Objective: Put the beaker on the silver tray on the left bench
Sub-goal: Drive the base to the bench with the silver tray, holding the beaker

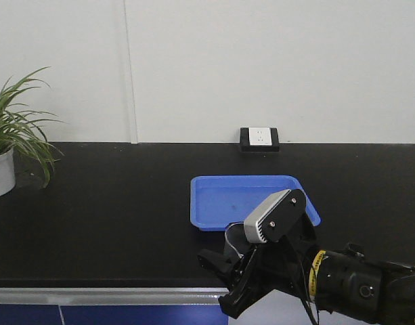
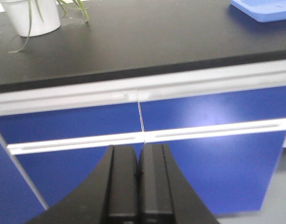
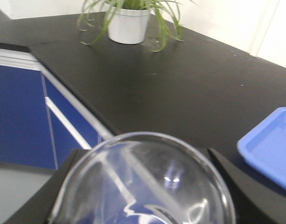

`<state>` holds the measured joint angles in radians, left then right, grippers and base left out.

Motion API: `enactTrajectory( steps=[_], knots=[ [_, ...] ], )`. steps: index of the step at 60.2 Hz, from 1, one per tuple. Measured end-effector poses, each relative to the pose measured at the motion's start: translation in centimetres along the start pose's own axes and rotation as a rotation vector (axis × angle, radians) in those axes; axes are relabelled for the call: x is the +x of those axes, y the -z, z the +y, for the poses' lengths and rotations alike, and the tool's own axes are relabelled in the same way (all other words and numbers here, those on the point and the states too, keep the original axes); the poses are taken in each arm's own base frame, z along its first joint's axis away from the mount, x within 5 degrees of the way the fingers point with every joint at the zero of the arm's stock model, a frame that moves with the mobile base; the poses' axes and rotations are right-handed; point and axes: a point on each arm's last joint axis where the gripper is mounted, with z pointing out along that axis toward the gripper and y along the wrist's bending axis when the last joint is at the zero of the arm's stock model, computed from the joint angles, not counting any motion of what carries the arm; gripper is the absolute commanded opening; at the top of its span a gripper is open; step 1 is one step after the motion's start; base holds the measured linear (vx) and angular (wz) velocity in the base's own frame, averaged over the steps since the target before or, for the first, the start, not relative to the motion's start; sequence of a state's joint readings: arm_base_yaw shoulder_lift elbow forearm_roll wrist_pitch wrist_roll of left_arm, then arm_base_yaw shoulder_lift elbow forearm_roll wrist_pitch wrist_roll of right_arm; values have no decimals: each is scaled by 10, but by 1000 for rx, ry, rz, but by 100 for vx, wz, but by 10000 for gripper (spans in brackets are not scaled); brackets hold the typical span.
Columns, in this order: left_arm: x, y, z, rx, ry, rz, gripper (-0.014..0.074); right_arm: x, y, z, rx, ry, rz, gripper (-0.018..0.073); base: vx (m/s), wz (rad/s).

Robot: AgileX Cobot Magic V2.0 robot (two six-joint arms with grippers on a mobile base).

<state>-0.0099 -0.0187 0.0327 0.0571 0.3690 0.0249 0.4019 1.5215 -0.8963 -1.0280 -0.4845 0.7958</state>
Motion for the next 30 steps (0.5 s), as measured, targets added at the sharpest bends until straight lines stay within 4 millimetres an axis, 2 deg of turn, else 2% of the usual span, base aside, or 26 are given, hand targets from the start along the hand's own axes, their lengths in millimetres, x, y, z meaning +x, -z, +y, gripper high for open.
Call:
enactTrajectory(
  steps=[30],
  knots=[
    [0,0,0,0,0,0,1,0,0,0,0,0,0,-11,-36,-1]
  ],
)
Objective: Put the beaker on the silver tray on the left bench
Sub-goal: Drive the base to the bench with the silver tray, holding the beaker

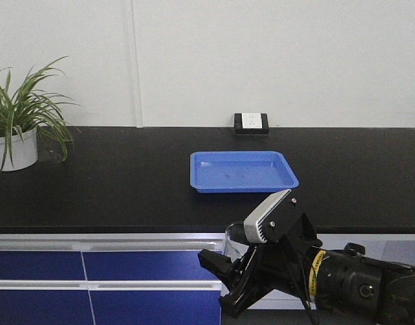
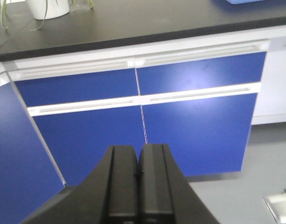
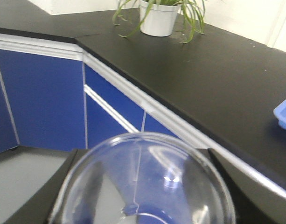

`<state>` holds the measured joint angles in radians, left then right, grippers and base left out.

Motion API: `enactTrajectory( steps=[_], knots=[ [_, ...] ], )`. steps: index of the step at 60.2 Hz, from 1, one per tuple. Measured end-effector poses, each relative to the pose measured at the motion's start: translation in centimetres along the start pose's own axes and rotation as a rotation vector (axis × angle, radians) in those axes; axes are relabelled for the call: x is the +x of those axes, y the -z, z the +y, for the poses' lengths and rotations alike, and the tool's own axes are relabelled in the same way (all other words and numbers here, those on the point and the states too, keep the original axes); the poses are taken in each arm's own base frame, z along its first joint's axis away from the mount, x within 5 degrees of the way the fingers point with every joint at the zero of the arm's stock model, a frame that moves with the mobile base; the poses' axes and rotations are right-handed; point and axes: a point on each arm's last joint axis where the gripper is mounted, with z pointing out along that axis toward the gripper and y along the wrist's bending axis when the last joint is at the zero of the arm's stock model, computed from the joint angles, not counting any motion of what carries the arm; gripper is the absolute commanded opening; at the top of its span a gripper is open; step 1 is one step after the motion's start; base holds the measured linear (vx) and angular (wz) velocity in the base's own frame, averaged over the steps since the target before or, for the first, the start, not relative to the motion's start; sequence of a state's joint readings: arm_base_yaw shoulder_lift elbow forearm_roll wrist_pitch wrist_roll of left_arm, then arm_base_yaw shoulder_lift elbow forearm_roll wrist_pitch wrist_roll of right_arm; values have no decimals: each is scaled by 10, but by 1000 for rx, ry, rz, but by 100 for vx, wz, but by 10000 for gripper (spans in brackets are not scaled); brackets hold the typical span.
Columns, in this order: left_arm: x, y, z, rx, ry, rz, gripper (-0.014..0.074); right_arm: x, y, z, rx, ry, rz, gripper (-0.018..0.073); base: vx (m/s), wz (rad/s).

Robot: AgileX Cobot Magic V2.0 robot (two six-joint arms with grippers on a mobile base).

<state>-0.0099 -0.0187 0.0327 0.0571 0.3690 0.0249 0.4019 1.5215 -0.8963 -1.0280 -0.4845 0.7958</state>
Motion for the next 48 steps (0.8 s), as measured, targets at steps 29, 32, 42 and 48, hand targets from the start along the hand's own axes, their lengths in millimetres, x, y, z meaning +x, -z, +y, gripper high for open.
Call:
enactTrajectory(
  steps=[29,32,42,48],
  knots=[
    [0,0,0,0,0,0,1,0,0,0,0,0,0,-11,-33,5],
    [0,0,0,0,0,0,1,0,0,0,0,0,0,-11,-26,20],
    [0,0,0,0,0,0,1,0,0,0,0,0,0,-11,-21,33],
    [0,0,0,0,0,0,1,0,0,0,0,0,0,-11,-15,48]
  ],
)
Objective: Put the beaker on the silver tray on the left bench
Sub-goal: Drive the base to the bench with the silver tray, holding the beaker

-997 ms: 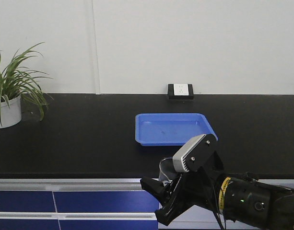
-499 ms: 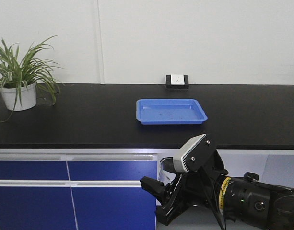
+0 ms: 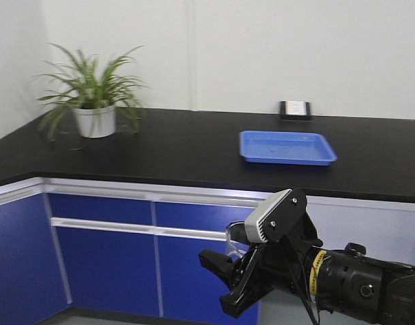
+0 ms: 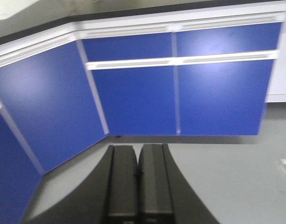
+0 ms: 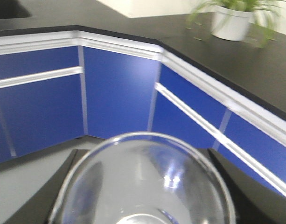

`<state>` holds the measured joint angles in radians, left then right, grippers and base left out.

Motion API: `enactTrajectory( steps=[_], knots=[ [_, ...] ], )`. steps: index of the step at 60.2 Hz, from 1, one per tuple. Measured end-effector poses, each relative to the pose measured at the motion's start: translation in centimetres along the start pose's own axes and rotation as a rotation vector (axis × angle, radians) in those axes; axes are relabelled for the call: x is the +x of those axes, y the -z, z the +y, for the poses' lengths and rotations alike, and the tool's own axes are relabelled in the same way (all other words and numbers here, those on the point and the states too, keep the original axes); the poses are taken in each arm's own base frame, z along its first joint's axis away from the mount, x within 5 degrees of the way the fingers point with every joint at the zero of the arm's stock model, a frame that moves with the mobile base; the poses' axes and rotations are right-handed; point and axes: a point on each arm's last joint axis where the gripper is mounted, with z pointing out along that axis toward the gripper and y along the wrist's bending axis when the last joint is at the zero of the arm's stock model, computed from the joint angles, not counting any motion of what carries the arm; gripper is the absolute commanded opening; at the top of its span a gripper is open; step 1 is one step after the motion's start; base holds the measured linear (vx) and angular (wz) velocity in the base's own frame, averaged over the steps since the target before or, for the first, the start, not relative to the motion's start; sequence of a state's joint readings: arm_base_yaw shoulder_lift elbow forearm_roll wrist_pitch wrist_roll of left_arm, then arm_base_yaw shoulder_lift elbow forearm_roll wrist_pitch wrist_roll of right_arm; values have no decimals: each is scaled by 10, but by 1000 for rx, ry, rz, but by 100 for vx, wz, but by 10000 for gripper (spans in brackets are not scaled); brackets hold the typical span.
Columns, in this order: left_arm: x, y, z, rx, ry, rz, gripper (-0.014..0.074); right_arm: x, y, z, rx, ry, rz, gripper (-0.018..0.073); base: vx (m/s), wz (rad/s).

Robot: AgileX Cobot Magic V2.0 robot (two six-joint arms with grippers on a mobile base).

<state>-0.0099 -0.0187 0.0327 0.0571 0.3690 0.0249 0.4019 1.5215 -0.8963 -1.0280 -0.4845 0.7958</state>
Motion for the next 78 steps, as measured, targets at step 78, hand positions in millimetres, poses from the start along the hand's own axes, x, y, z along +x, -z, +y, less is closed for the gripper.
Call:
enactTrajectory(
  steps=[78],
  knots=[
    [0,0,0,0,0,0,1,0,0,0,0,0,0,-11,-1,68]
  ],
)
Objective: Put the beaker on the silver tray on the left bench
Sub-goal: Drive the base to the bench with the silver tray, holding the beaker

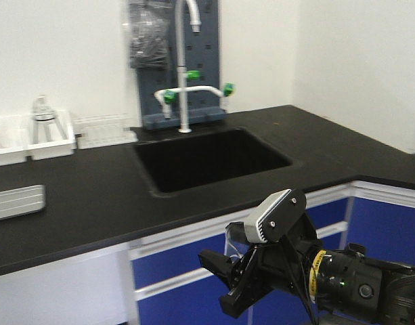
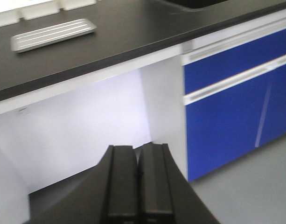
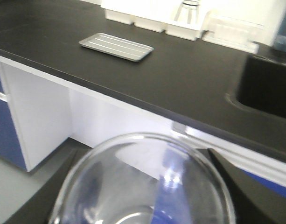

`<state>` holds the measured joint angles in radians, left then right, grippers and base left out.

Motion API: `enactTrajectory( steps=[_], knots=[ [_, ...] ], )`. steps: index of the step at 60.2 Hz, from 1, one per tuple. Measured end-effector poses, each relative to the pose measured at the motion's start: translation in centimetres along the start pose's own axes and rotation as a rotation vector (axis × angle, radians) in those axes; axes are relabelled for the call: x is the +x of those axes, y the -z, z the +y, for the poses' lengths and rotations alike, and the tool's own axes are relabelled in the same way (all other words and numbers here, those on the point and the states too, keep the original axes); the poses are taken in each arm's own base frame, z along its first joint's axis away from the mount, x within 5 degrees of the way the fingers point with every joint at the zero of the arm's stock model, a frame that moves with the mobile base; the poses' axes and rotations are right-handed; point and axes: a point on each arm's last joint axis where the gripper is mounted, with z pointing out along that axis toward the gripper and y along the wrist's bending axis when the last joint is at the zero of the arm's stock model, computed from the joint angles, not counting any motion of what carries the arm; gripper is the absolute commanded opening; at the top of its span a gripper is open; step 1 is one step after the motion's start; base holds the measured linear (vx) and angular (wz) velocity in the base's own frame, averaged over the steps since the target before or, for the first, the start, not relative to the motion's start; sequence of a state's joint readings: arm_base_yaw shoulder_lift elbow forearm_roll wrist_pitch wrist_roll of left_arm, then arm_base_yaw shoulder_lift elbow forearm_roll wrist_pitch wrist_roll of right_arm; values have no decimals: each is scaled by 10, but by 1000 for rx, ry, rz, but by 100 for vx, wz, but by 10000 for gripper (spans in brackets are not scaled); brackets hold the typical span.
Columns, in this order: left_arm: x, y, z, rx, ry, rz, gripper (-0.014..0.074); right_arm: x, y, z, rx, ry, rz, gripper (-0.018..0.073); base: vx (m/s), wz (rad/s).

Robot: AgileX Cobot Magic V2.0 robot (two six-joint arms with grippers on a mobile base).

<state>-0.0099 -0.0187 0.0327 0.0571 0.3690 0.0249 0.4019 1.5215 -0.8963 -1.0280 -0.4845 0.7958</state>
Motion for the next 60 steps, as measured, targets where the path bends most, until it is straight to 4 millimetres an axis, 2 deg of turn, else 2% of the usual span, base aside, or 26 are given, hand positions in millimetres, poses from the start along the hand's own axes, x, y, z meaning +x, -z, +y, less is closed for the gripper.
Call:
enactTrajectory(
  steps=[34,60],
  knots=[
    [0,0,0,0,0,0,1,0,0,0,0,0,0,-11,20,57],
    [0,0,0,0,0,0,1,0,0,0,0,0,0,-11,29,16]
  ],
)
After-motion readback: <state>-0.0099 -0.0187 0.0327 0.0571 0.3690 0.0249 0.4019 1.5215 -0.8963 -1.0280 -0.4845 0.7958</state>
